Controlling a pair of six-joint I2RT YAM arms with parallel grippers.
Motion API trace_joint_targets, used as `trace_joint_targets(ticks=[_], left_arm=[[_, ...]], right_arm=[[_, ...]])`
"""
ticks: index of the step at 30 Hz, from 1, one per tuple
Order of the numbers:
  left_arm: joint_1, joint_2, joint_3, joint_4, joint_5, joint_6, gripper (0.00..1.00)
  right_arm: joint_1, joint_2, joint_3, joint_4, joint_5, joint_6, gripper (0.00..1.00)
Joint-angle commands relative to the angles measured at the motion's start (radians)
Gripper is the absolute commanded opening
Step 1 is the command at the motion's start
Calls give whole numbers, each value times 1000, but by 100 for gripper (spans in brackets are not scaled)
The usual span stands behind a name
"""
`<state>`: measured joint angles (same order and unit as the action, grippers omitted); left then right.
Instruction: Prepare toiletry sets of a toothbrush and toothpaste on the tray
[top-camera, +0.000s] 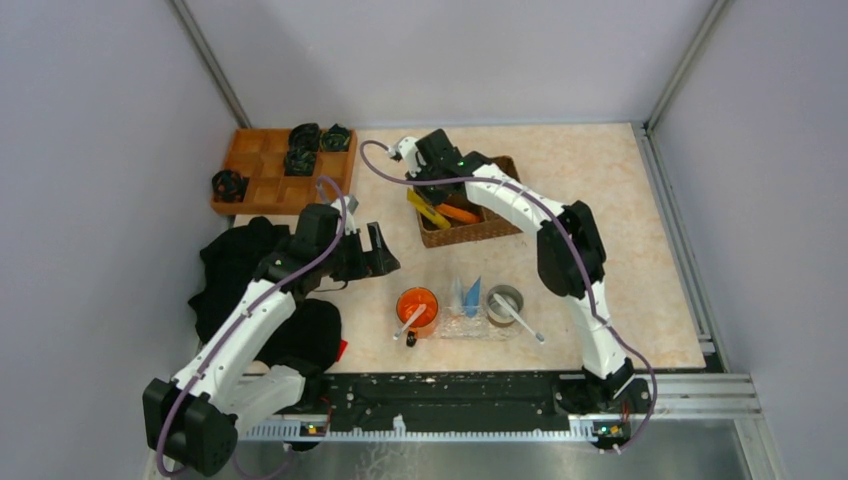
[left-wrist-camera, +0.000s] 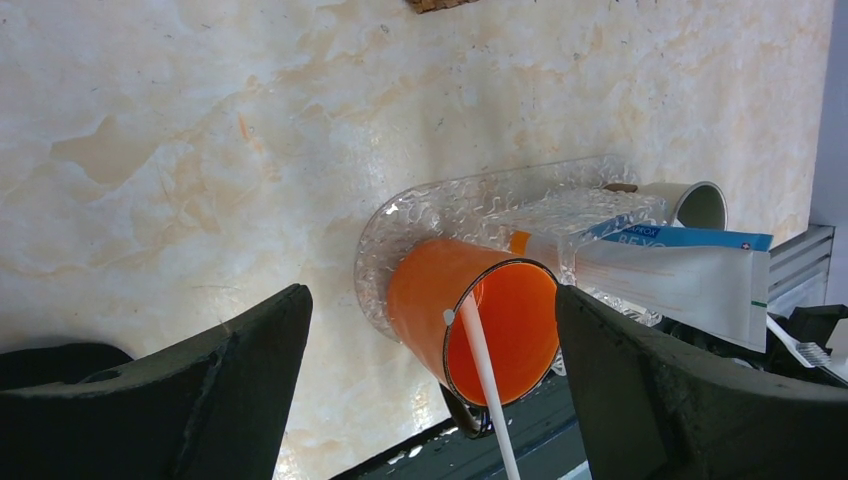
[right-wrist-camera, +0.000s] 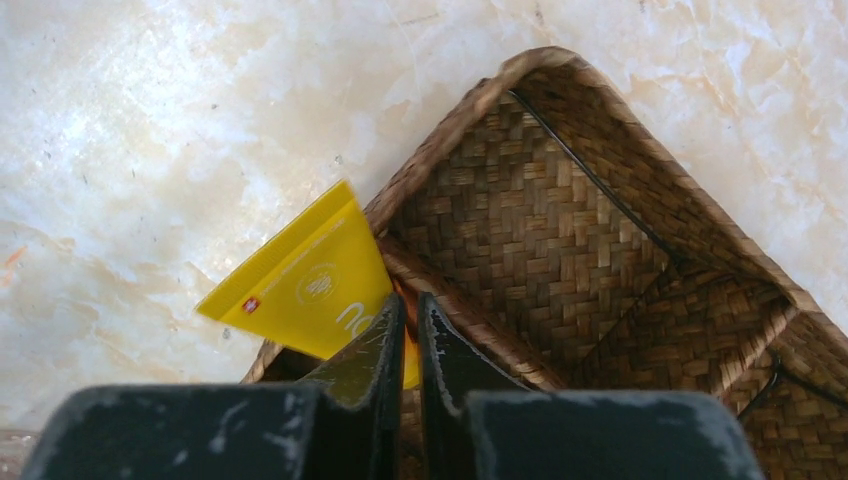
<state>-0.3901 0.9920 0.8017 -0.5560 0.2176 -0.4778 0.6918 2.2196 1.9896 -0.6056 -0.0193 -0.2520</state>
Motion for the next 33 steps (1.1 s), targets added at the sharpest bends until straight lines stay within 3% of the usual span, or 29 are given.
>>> trace_joint_targets(ticks=[1, 19, 33], left_arm=[[9, -8, 13, 14, 23, 10, 97], [9, -29, -1, 18, 40, 5, 95], [10, -15, 10, 21, 52, 16, 94]], right_arm=[[-9, -18, -20, 28, 5, -2, 0], [-32, -282, -129, 66, 139, 13, 0], [-78, -504, -477, 208, 138, 77, 0]])
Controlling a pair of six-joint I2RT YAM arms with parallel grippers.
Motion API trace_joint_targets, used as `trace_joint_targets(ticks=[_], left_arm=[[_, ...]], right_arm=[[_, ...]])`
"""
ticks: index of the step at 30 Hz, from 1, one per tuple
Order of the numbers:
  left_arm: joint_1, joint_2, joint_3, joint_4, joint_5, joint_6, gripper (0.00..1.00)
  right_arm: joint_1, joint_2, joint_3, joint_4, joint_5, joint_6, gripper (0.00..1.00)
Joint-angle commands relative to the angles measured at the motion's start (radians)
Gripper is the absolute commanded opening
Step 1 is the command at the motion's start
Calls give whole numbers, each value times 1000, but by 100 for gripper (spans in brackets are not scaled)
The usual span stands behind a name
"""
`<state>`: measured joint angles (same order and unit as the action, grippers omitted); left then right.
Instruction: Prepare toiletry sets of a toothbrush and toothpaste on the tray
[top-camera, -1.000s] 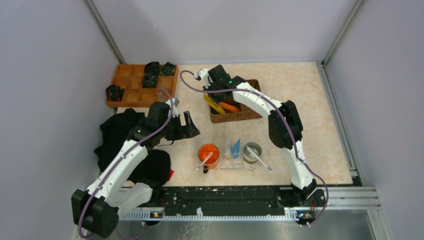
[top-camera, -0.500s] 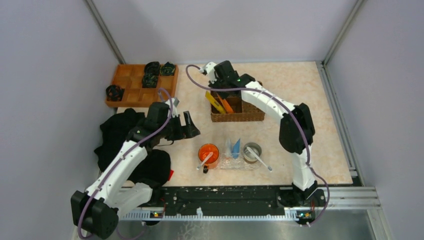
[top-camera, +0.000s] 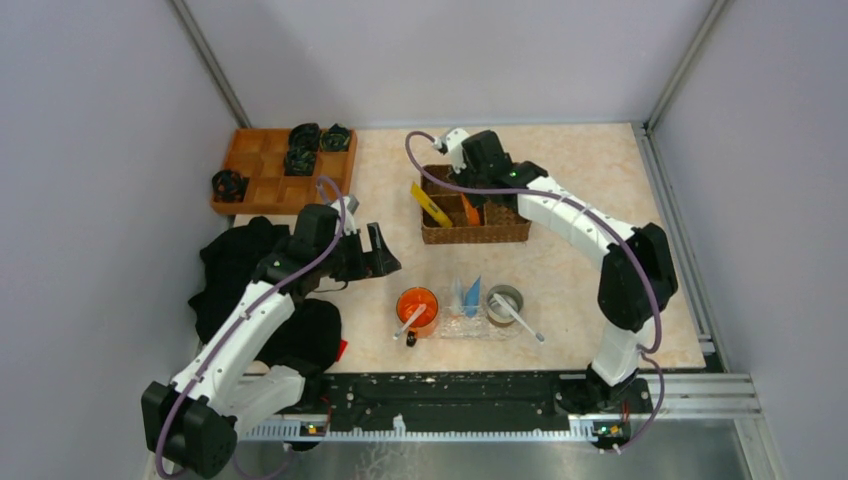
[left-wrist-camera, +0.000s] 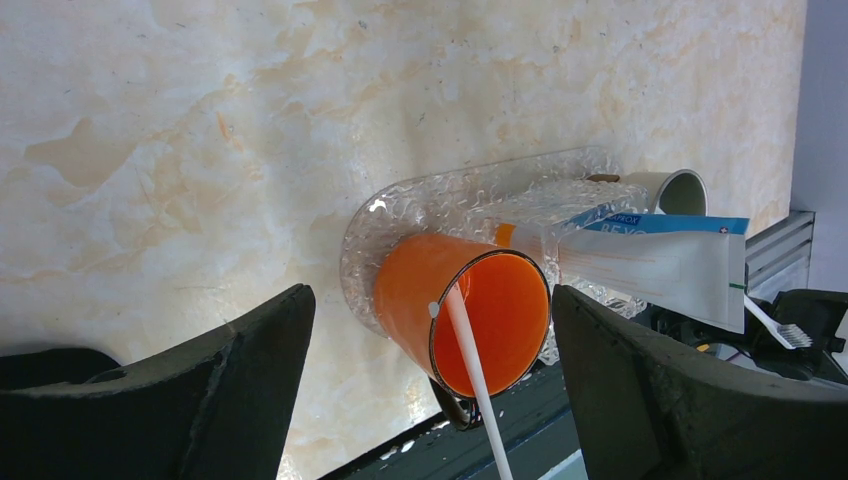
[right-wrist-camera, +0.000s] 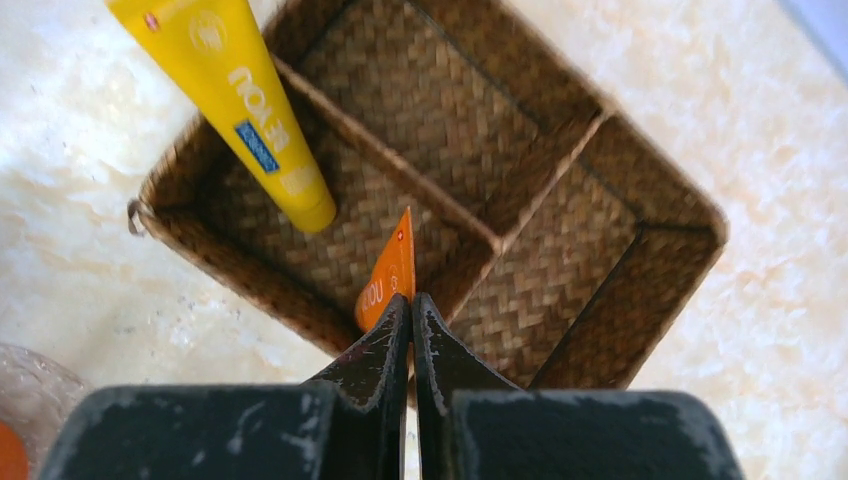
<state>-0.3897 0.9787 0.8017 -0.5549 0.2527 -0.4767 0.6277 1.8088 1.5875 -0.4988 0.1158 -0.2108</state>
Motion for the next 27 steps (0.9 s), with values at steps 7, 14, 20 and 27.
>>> trace_joint_targets(ticks=[7, 14, 20, 27], left_arm=[[10, -3, -2, 28, 29, 9, 93], [9, -14, -19, 30, 34, 1, 92], [9, -13, -25, 37, 48, -3, 92], [10, -11, -39, 52, 69, -5, 91]], right_arm=[[-14, -229, -130, 203, -80, 91, 0], [-15, -358, -129, 217, -125, 127, 0], [-4, -464, -100, 149, -220, 159, 0], [131, -563, -32, -45, -143, 133, 0]])
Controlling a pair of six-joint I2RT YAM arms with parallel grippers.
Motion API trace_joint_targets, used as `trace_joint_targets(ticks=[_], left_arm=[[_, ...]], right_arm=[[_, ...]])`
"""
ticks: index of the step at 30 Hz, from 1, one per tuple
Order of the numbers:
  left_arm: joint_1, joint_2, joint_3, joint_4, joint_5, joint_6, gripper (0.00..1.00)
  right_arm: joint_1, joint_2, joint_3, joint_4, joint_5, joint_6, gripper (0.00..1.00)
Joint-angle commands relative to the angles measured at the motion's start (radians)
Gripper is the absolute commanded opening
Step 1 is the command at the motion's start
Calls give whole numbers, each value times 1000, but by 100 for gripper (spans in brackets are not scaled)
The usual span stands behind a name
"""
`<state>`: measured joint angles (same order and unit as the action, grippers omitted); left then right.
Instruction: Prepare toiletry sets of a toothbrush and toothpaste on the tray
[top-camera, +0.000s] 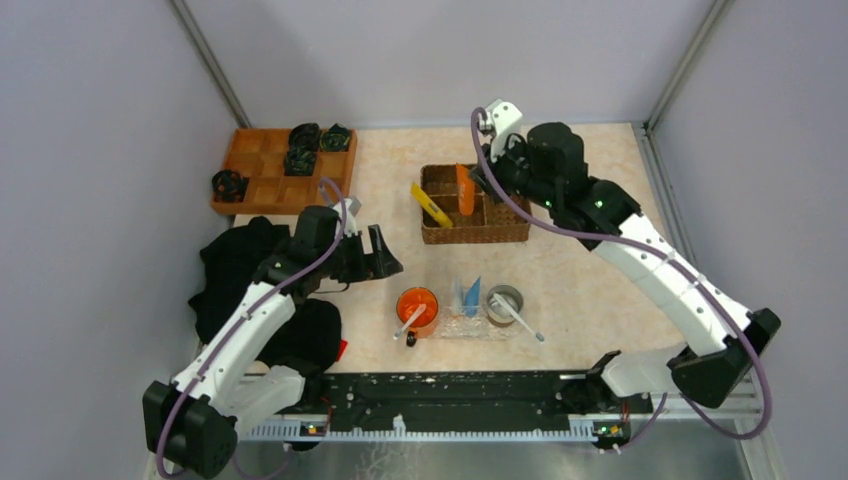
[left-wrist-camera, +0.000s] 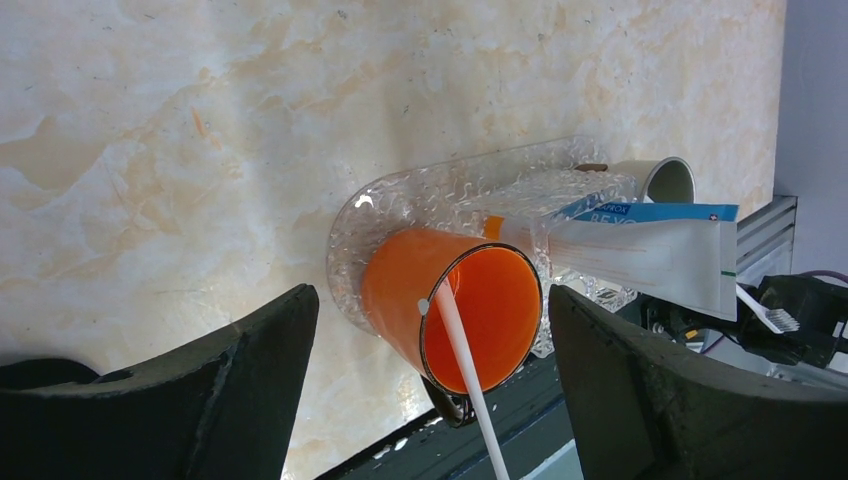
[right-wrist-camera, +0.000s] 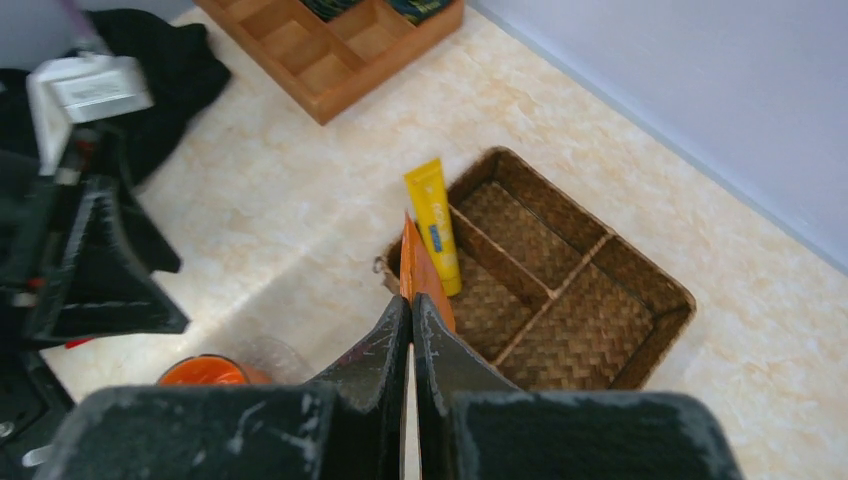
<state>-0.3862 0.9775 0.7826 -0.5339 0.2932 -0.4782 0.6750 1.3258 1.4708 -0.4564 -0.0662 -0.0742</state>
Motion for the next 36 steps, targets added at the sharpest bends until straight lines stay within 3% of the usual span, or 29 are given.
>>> trace_joint_targets(ticks=[1, 8, 16, 26, 36], left_arm=[[6, -9, -22, 34, 32, -3, 90], [6, -9, -30, 26, 52, 0, 90], [4, -33, -39, 22, 62, -6, 89], [5, -47, -31, 6, 59, -9, 88], [4, -34, -18, 7, 65, -10, 87]], right_arm=[[109, -93, 97, -114, 58, -4, 0], [263, -195, 135, -262, 169, 37, 0], [275, -340, 39, -298, 71, 131, 0], [289, -439, -195, -230, -61, 219, 0], [342, -504, -358, -144, -49, 284, 0]])
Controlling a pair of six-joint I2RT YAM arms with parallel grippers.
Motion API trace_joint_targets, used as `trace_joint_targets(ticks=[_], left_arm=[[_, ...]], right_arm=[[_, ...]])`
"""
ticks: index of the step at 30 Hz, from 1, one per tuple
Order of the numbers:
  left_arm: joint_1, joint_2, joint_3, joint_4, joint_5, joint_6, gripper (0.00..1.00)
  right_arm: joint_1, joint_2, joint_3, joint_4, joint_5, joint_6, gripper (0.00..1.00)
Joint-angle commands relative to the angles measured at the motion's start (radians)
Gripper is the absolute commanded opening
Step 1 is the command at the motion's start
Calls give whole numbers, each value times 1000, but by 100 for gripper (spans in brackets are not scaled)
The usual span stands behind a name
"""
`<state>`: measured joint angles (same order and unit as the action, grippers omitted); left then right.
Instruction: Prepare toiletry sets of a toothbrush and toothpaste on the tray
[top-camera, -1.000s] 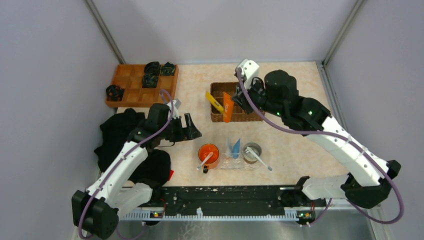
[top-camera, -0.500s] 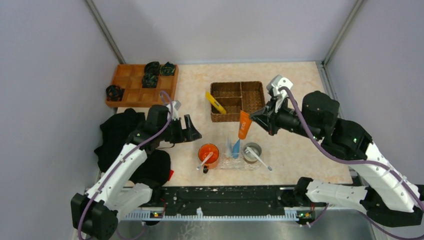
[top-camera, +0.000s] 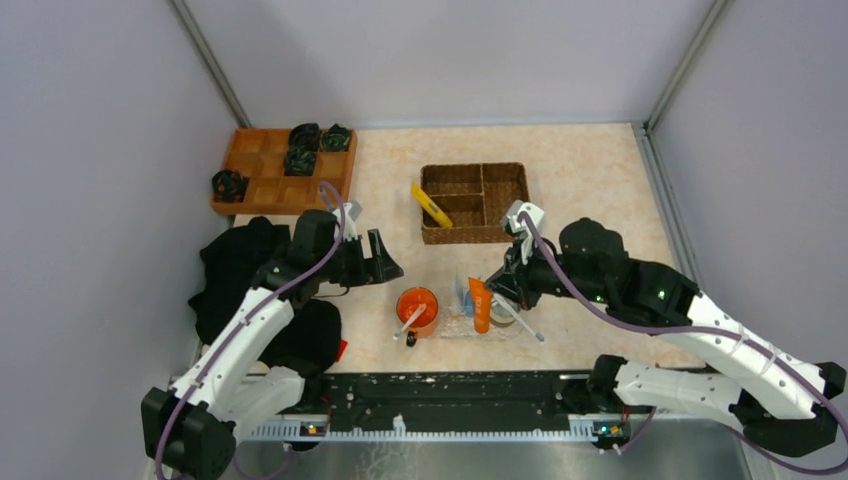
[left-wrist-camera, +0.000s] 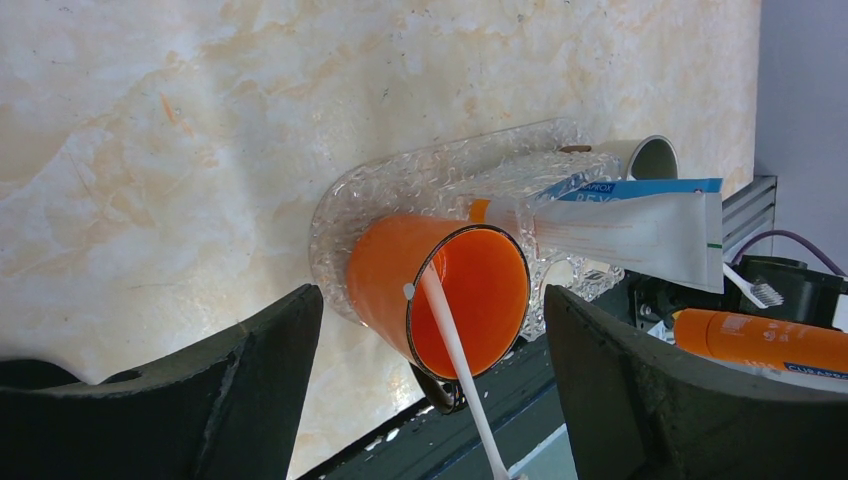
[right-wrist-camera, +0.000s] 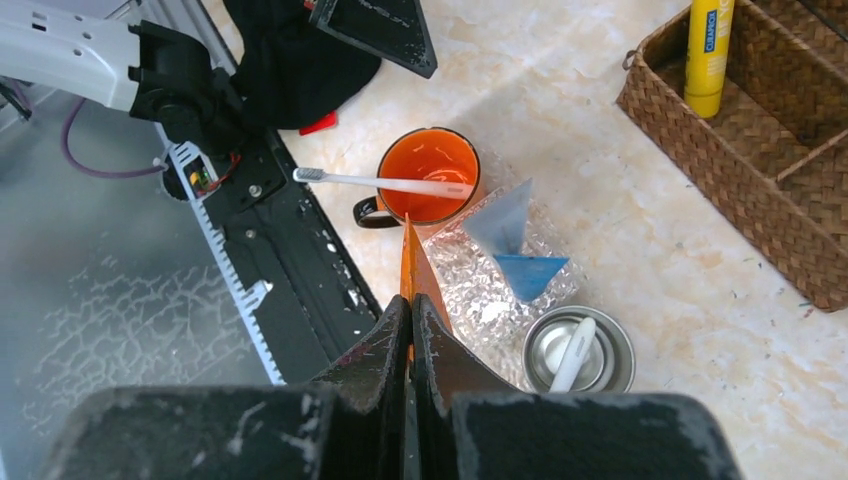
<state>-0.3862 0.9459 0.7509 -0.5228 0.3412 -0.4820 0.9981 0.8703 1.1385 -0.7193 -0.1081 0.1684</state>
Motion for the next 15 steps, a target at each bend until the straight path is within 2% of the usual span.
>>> trace_joint_targets(ticks=[1, 9, 15], left_arm=[[4, -2, 15, -6, 16, -6, 87], [5, 0, 16, -15, 13, -1, 87], [5, -4, 9, -20, 12, 1, 86]], right_arm=[[21, -59, -51, 130, -1, 46, 0], [34, -146, -236, 311, 14, 49, 0], [45, -181, -306, 403, 57, 28, 0]])
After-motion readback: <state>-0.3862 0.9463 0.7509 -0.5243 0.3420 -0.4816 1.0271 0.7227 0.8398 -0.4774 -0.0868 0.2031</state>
